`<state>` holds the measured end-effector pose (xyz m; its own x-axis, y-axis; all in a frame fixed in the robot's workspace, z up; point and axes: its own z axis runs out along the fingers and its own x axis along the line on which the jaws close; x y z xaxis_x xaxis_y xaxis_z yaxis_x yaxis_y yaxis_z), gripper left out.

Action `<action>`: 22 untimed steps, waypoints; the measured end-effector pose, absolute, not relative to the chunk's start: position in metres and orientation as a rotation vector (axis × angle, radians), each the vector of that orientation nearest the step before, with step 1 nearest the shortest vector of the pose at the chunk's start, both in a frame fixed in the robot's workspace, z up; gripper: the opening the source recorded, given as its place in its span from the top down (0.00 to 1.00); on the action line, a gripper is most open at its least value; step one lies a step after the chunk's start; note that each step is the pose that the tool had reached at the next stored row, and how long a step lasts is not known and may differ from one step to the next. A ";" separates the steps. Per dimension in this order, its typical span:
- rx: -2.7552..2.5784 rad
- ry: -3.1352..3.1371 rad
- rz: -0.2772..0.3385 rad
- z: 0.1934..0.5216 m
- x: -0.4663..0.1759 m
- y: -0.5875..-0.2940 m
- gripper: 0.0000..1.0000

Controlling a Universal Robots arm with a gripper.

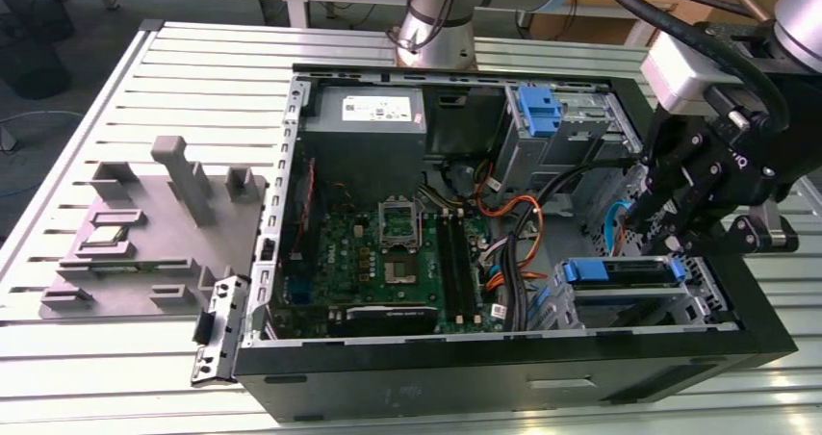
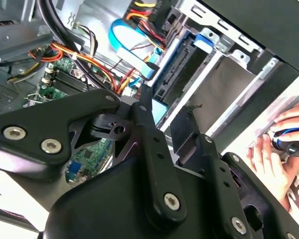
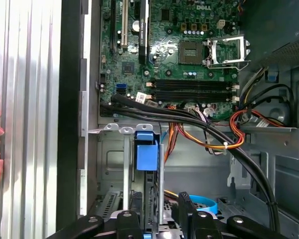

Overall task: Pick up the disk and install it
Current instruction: 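Insert the first disk wire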

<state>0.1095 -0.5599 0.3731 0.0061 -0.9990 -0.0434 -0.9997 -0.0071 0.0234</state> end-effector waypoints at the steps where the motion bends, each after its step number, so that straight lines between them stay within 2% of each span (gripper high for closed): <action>1: -2.218 2.204 0.074 0.373 0.110 -0.558 0.58; 22: -2.218 2.204 0.074 0.361 0.126 -0.551 0.58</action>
<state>0.1265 -0.5506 0.3607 0.0059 -0.9990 -0.0436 -0.9997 -0.0069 0.0234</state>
